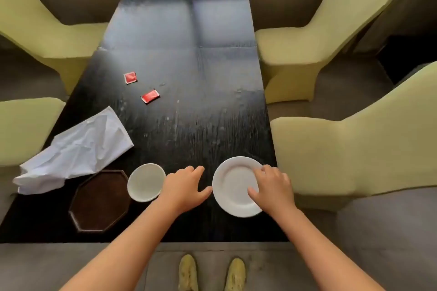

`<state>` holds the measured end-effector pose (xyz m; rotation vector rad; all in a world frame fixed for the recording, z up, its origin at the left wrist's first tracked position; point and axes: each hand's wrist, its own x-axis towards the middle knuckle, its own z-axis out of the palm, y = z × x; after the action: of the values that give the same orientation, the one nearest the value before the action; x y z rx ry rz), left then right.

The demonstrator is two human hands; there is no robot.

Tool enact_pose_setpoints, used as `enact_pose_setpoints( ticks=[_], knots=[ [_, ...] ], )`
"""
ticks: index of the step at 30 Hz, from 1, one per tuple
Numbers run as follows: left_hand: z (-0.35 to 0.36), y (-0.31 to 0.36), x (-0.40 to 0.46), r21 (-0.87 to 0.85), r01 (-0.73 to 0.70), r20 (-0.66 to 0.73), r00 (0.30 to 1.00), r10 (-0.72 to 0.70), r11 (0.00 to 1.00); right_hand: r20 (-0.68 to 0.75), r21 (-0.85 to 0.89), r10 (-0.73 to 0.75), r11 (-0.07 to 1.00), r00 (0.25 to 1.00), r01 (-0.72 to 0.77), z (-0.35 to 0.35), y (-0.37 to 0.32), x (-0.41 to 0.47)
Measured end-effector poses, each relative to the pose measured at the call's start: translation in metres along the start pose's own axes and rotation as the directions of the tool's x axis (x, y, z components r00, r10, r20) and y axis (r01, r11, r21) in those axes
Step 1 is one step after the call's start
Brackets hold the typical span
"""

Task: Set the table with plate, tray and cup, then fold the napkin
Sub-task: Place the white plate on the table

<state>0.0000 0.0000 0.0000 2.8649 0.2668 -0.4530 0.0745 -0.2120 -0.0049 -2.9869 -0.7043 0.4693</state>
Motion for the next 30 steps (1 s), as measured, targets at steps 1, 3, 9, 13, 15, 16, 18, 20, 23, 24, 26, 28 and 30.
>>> enact_pose_setpoints(
  ticks=[1, 3, 9, 13, 15, 16, 18, 20, 23, 24, 26, 28, 30],
  knots=[
    [0.003, 0.003, 0.001, 0.019, 0.003, 0.016, 1.000, -0.003, 1.000, 0.022, -0.016, 0.004, 1.000, 1.000, -0.003, 0.002, 0.003, -0.001],
    [0.014, 0.007, 0.004, 0.010, -0.015, 0.011, 1.000, 0.015, 1.000, 0.006, -0.013, -0.009, 1.000, 1.000, 0.009, 0.013, 0.011, -0.002],
    [0.052, 0.016, 0.015, -0.085, 0.047, 0.060, 0.997, -0.042, 0.995, 0.073, 0.065, 0.099, 0.992, 0.992, -0.104, 0.037, 0.031, 0.001],
    [0.077, 0.025, 0.021, -0.426, 0.282, 0.226, 0.953, -0.201, 0.859, 0.177, 0.144, 0.169, 0.970, 0.970, -0.196, 0.049, 0.038, 0.005],
    [0.087, 0.030, 0.022, -0.570, 0.327, 0.248, 0.943, -0.222, 0.754, 0.222, 0.195, 0.205, 0.948, 0.953, -0.250, 0.051, 0.038, 0.007],
    [0.090, 0.032, 0.022, -0.625, 0.348, 0.253, 0.937, -0.240, 0.699, 0.236, 0.235, 0.226, 0.930, 0.945, -0.281, 0.052, 0.037, 0.007],
    [0.094, 0.035, 0.023, -0.713, 0.412, 0.298, 0.910, -0.288, 0.567, 0.254, 0.321, 0.251, 0.889, 0.934, -0.326, 0.053, 0.033, 0.008],
    [0.096, 0.036, 0.024, -0.780, 0.479, 0.371, 0.872, -0.319, 0.404, 0.247, 0.428, 0.264, 0.833, 0.932, -0.350, 0.053, 0.030, 0.009],
    [0.092, 0.033, 0.024, -0.825, 0.512, 0.428, 0.842, -0.328, 0.237, 0.233, 0.591, 0.328, 0.700, 0.915, -0.401, 0.053, 0.027, 0.010],
    [0.091, 0.031, 0.022, -0.832, 0.512, 0.433, 0.840, -0.328, 0.212, 0.242, 0.633, 0.351, 0.649, 0.904, -0.422, 0.055, 0.026, 0.010],
    [0.089, 0.025, 0.018, -0.849, 0.502, 0.434, 0.841, -0.322, 0.167, 0.254, 0.704, 0.401, 0.547, 0.880, -0.453, 0.059, 0.027, 0.008],
    [0.082, 0.019, 0.013, -0.863, 0.490, 0.443, 0.849, -0.286, 0.119, 0.279, 0.755, 0.442, 0.448, 0.853, -0.479, 0.059, 0.026, 0.005],
    [0.073, 0.014, 0.011, -0.881, 0.460, 0.421, 0.869, -0.258, 0.113, 0.281, 0.789, 0.453, 0.392, 0.846, -0.473, 0.055, 0.023, 0.006]
  ],
)
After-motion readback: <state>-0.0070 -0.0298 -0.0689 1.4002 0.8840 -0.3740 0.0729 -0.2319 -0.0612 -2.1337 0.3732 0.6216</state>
